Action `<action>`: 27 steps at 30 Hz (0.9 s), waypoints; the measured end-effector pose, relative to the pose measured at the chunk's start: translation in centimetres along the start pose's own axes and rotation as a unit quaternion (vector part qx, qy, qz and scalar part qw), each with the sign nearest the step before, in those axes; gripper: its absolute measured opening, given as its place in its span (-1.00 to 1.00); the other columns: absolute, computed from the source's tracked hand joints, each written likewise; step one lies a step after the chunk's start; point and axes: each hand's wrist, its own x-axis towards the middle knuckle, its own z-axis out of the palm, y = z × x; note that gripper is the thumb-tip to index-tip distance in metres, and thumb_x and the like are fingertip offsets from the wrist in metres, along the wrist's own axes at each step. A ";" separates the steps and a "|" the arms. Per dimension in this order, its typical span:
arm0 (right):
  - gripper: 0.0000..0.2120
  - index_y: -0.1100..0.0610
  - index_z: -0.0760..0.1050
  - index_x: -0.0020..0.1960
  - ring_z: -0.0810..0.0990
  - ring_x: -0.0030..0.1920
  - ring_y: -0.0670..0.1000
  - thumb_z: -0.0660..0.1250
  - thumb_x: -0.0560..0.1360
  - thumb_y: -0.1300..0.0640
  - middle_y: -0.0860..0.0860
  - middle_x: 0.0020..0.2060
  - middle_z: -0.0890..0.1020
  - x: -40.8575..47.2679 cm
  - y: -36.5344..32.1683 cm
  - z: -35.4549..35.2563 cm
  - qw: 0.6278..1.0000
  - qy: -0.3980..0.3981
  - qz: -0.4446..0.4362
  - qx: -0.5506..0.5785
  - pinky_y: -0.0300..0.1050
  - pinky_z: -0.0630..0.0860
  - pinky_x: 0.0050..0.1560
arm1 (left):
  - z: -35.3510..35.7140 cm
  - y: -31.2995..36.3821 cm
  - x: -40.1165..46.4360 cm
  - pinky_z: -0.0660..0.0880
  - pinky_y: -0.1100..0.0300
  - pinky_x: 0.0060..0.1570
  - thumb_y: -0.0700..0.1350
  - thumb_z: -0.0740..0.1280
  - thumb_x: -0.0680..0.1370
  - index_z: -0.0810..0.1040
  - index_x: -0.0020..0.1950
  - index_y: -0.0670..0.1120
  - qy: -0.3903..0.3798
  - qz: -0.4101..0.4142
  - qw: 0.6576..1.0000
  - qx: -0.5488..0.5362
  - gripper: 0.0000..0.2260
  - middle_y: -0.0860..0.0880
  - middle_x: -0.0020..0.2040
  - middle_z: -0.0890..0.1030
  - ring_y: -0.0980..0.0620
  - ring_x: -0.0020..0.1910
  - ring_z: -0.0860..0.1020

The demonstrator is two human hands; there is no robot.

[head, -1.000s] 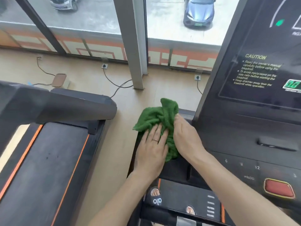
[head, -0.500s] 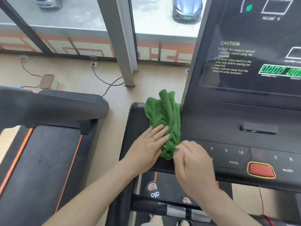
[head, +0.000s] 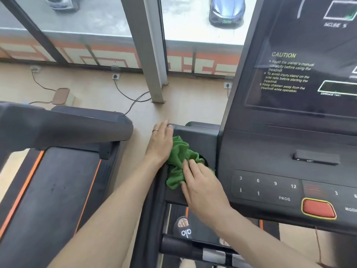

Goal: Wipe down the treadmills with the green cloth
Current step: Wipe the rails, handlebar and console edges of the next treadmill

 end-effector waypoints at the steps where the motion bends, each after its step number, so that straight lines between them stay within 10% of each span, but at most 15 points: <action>1: -0.49 0.33 0.31 0.47 0.52 0.12 0.20 0.06 0.66 0.02 0.22 0.22 0.51 0.0 0.5 0.1 0.999 0.023 -0.025 -0.009 0.08 0.52 0.16 | 0.8 -0.4 0.4 0.22 0.07 0.45 0.11 -0.03 0.67 0.33 0.54 0.01 0.015 0.008 1.000 0.015 -0.52 0.01 0.52 0.34 -0.01 0.50 0.29; 5: -0.72 0.29 0.52 0.22 0.46 -0.16 0.14 0.28 0.55 0.20 0.13 -0.10 0.48 2.6 3.6 -1.5 0.987 0.102 -0.082 -0.091 0.00 0.40 -0.21 | 1.3 -1.3 0.7 0.22 0.28 0.28 0.00 -0.02 0.70 0.47 0.44 0.02 0.064 0.016 0.998 0.001 -0.59 0.06 0.43 0.45 0.08 0.40 0.39; 14: -0.76 0.27 0.66 0.02 0.53 0.12 0.23 0.29 0.52 0.15 0.26 0.08 0.62 0.6 2.3 -2.6 0.989 0.112 -0.055 -0.078 0.07 0.47 0.25 | 1.1 -0.8 0.7 0.30 0.18 0.27 0.02 -0.02 0.71 0.47 0.45 0.04 0.082 0.003 0.996 0.020 -0.60 0.09 0.45 0.44 0.08 0.40 0.40; 20: -0.64 0.16 0.47 -0.24 0.36 -0.14 0.12 -0.04 0.56 0.25 0.12 -0.28 0.48 1.3 -0.6 -1.3 0.999 0.009 0.000 0.043 0.12 0.44 -0.05 | 1.1 -0.5 0.2 0.33 0.08 0.34 0.03 0.00 0.71 0.40 0.50 0.06 0.093 0.008 0.995 0.032 -0.60 0.09 0.50 0.40 0.06 0.44 0.37; 23: -0.81 0.10 0.36 -0.29 0.45 -0.16 0.10 0.13 0.50 0.19 0.05 -0.24 0.48 2.3 -0.4 -1.4 0.979 0.023 0.096 0.179 0.02 0.47 -0.14 | 1.2 -0.3 0.2 0.31 0.08 0.38 0.02 0.01 0.71 0.39 0.51 0.04 0.098 0.017 0.994 0.035 -0.60 0.06 0.51 0.40 0.03 0.45 0.37; 27: -0.83 0.13 0.45 -0.17 0.49 -0.11 0.08 0.14 0.52 0.10 0.01 -0.19 0.53 1.1 1.4 -2.0 0.989 -0.036 0.017 0.145 -0.02 0.47 -0.08 | 1.5 -0.4 0.3 0.30 0.10 0.39 0.00 0.04 0.70 0.40 0.50 0.01 0.100 0.021 0.993 0.052 -0.61 0.03 0.51 0.40 0.01 0.45 0.37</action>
